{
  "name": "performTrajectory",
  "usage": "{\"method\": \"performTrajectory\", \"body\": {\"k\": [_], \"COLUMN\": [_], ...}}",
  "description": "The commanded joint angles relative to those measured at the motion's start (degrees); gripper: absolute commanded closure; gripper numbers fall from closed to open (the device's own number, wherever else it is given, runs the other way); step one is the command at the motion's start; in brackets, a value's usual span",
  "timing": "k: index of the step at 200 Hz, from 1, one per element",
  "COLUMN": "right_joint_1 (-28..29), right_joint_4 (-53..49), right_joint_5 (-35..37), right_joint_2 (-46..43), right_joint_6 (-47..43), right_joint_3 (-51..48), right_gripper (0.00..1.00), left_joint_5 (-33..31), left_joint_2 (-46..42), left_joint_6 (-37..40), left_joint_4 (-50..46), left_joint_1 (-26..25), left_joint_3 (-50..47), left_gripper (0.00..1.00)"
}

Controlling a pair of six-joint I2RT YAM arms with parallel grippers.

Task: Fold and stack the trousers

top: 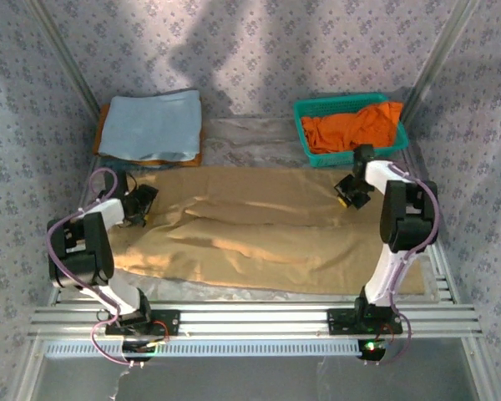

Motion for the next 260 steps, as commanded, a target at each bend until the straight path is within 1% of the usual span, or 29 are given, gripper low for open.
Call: {"method": "performTrajectory", "body": {"k": [1,20,29,40,56,64,79,94,106,110,121,131,138,164,191,201,210,223,239,250,260], "right_joint_1": [-2.7,-2.2,-1.1,0.7,3.9,5.6,9.0,12.2,14.4,15.4,17.6,19.4,20.5,23.1,24.2,24.7,25.1,25.8,26.1,26.3,26.5], "right_joint_4": [-0.5,0.6,0.6,0.2,-0.3,-0.6,-1.6,-2.3,-2.9,-3.1,-3.5,-3.9,-4.4,-5.9,-6.6,-6.9,-7.1,-7.3,-7.8,-7.8,-7.8], "right_joint_5": [0.2,-1.4,-2.6,-3.4,-3.0,-2.8,-2.0,-1.7,-2.0,-2.2,-2.4,-2.7,-2.7,-1.9,-0.7,-0.3,0.0,0.7,1.1,1.2,1.6], "right_joint_2": [-0.3,-1.7,-2.4,-3.6,-6.3,-7.8,-10.4,-12.9,-14.5,-15.2,-16.8,-18.0,-18.8,-21.4,-23.3,-23.9,-24.4,-24.7,-24.6,-24.6,-24.6], "right_joint_6": [-2.0,-4.5,-5.8,-6.9,-8.8,-9.7,-11.5,-12.3,-12.3,-14.3,-14.6,-15.1,-15.1,-15.0,-14.0,-13.6,-13.3,-13.2,-11.8,-11.6,-11.5], "right_joint_3": [-4.1,-3.9,-3.2,-2.9,-2.9,-1.2,-1.3,-1.9,-2.0,-3.9,-5.1,-5.8,-6.2,-7.6,-9.1,-9.2,-9.3,-9.1,-8.6,-8.3,-8.1], "right_gripper": [1.00,1.00,1.00,1.00,0.99,0.98,0.97,0.97,0.97,0.96,0.96,0.95,0.94,0.94,0.93,0.93,0.93,0.92,0.92,0.92,0.92], "left_joint_5": [-0.2,1.9,2.2,0.9,-3.7,-6.3,-11.2,-16.5,-18.5,-18.8,-17.2,-14.6,-13.9,-14.7,-14.8,-14.8,-15.0,-13.9,-14.0,-13.6,-12.9], "left_joint_2": [3.9,3.3,1.0,-3.2,-10.8,-15.0,-23.5,-32.2,-37.9,-39.4,-41.5,-41.6,-41.1,-37.2,-31.1,-29.4,-28.2,-27.2,-26.7,-27.2,-28.5], "left_joint_6": [0.2,1.8,2.2,3.5,4.1,3.7,1.9,0.1,-0.5,-0.7,-0.9,-1.2,-1.4,-0.9,0.1,1.9,2.4,4.4,5.7,6.3,6.8], "left_joint_4": [2.0,0.6,-0.5,-5.0,-14.7,-19.6,-27.1,-31.8,-33.0,-33.0,-33.0,-31.9,-30.5,-24.5,-17.3,-14.2,-13.3,-11.1,-10.7,-12.2,-13.1], "left_joint_1": [1.8,2.0,1.8,1.4,1.3,1.3,1.3,1.5,3.4,4.4,8.1,11.4,12.8,13.7,13.7,13.7,13.7,13.7,13.7,13.6,12.9], "left_joint_3": [3.2,6.2,6.6,7.5,7.8,7.0,3.5,-1.9,-6.6,-8.1,-11.5,-14.2,-15.6,-18.0,-18.4,-18.2,-17.6,-16.7,-15.6,-14.8,-14.2], "left_gripper": [0.26,0.27,0.27,0.24,0.21,0.21,0.20,0.21,0.21,0.22,0.24,0.26,0.28,0.34,0.42,0.48,0.53,0.65,0.86,1.00,1.00]}}
